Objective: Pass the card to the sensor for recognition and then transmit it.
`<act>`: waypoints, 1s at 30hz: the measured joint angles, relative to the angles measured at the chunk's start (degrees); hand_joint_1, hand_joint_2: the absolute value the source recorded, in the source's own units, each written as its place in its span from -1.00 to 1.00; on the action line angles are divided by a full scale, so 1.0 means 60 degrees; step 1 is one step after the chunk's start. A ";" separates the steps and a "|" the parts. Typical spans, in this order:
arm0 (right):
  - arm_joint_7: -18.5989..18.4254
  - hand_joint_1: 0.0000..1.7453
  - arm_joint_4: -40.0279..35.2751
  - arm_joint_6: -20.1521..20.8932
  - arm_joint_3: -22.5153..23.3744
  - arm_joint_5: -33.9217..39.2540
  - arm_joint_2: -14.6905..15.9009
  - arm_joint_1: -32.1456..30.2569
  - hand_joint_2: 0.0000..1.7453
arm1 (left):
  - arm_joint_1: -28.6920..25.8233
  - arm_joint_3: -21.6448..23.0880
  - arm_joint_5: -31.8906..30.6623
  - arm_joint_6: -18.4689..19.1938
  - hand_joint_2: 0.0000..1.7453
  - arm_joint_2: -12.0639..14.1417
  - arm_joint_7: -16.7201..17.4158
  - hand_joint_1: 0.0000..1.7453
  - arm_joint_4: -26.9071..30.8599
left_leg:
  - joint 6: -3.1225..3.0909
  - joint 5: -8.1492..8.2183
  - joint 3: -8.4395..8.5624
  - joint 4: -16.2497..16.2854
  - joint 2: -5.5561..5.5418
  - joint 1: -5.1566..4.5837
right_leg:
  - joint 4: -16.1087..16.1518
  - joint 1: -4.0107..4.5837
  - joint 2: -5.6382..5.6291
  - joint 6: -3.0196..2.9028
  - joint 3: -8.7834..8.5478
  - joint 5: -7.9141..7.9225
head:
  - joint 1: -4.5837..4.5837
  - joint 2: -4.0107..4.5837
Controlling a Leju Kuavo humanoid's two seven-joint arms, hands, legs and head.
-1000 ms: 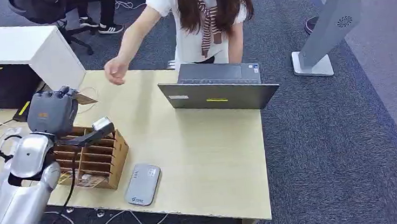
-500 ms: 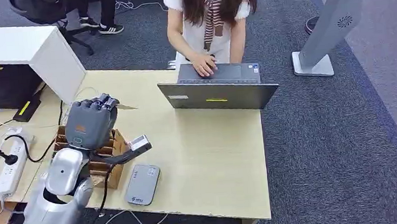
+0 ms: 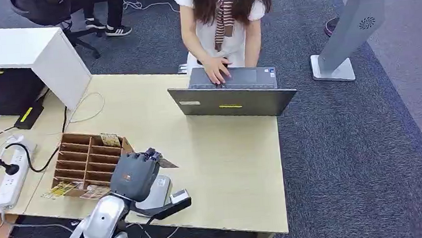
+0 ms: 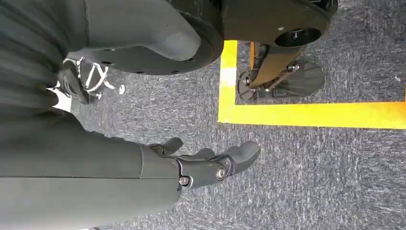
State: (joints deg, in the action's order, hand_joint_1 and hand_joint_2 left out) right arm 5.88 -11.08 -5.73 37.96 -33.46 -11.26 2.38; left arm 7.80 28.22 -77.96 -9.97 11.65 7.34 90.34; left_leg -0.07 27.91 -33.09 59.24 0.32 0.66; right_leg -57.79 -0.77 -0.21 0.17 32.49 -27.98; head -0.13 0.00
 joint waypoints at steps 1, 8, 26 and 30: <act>-0.0015 -1.00 0.0000 -0.0025 0.0029 -0.0007 0.0000 0.0000 1.00 | -0.0093 0.0007 -0.0014 0.0015 1.00 0.0000 0.0036 1.00 0.0040 | 0.0000 0.0000 0.0000 0.0000 -0.0001 0.0000 | 0.0000 0.0000 0.0000 0.0000 -0.0001 0.0000 | 0.0000 0.0000; -0.0051 -1.00 0.0000 -0.0051 0.0113 -0.0175 -0.0004 -0.0004 1.00 | -0.0591 0.0000 0.0058 0.0248 1.00 0.0004 0.0331 1.00 0.0069 | 0.0000 -0.0002 0.0000 -0.0001 -0.0002 0.0000 | 0.0000 0.0000 0.0003 0.0001 -0.0004 0.0001 | 0.0000 0.0000; -0.0142 -1.00 0.0000 -0.0084 0.0142 -0.0299 -0.0004 -0.0005 1.00 | -0.0801 -0.0365 -0.0098 0.0284 1.00 -0.0004 0.0740 1.00 0.0011 | 0.0000 -0.0002 0.0000 0.0000 -0.0002 0.0000 | -0.0001 0.0000 0.0003 0.0001 -0.0004 0.0001 | 0.0000 0.0000; -0.0157 -1.00 0.0000 -0.0084 0.0164 -0.0405 -0.0004 -0.0004 1.00 | -0.0843 -0.0593 -0.0255 0.0382 1.00 -0.0004 0.0907 1.00 -0.0095 | 0.0000 -0.0002 0.0001 0.0000 -0.0002 0.0000 | -0.0001 0.0000 0.0002 0.0001 -0.0004 0.0001 | 0.0000 0.0000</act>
State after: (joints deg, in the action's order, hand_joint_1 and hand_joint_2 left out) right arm 4.94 -11.08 -6.23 38.95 -35.89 -11.28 2.36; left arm 2.75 24.66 -79.49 -7.67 11.63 12.79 89.77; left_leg -0.08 27.90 -33.09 59.23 0.30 0.66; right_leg -57.79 -0.76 -0.20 0.17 32.47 -27.97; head -0.13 0.00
